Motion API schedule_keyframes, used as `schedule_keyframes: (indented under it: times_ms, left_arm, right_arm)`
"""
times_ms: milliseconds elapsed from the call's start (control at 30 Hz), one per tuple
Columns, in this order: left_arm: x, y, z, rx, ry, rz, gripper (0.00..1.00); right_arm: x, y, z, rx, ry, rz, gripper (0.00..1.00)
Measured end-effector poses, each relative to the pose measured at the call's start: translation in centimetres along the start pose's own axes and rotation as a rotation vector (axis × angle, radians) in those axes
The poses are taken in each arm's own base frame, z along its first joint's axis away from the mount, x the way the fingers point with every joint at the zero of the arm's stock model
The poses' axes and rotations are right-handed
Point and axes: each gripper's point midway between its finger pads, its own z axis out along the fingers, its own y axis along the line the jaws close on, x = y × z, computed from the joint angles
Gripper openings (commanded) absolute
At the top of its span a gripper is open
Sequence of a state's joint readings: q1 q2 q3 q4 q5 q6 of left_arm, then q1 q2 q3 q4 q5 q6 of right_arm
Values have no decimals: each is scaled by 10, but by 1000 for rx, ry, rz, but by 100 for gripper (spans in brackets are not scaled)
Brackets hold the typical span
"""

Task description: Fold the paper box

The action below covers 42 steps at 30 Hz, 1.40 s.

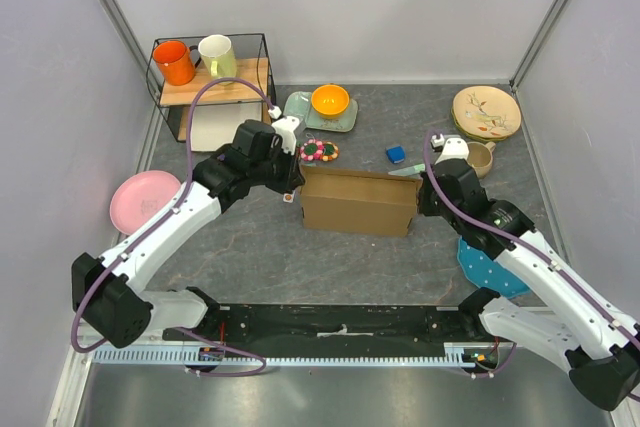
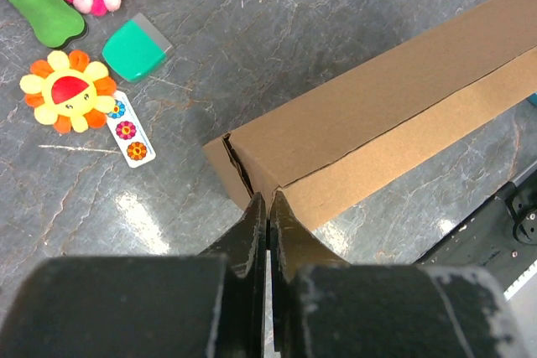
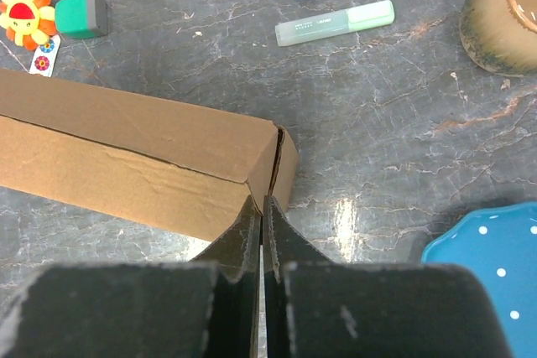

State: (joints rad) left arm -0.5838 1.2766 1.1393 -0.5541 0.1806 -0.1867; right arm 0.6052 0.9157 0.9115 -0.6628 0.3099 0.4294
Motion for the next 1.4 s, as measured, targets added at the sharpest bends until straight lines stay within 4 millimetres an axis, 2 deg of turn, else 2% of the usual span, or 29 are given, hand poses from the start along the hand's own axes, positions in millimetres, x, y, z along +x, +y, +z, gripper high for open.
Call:
schedule_keyframes:
  times_ms: [100,133,233,333,433,667,800,933,1000,1133,1400]
  left_arm:
    - [0,0,1,-4,-20,3,2]
    - [0,0,1,-5,-25,5,2]
    - [1,-1,0,-7,-33,9,2]
    - [0,-1,0,-14,-37,13,2]
    - [0,0,0,-25,-39,16,2]
    - [0,1,0,-44,-42,24,2]
    - [0,1,0,-52,-39,27,2]
    - [0,0,0,-56,-38,29,2]
    - [0,0,0,-58,-38,29,2]
    - [0,0,0,-57,-38,30,2]
    - [0,0,2,-56,-38,31,2]
  right_arm:
    - [0,0,-1,0,-4,5,7]
    - [0,0,-1,0,-4,8,15]
    - [4,-2,-2,8,12,13,26]
    - [6,-4,-3,20,19,16,34]
    - [6,-8,-6,38,22,18,38]
    - [-3,-10,-15,57,13,21,40]
    - [-17,-8,-21,49,-29,34,34]
    - [-21,-7,-20,48,-38,32,20]
    - [-21,-5,-18,46,-36,27,16]
    - [-21,-3,-16,36,-37,26,0]
    - [-15,-2,-11,15,-66,53,0]
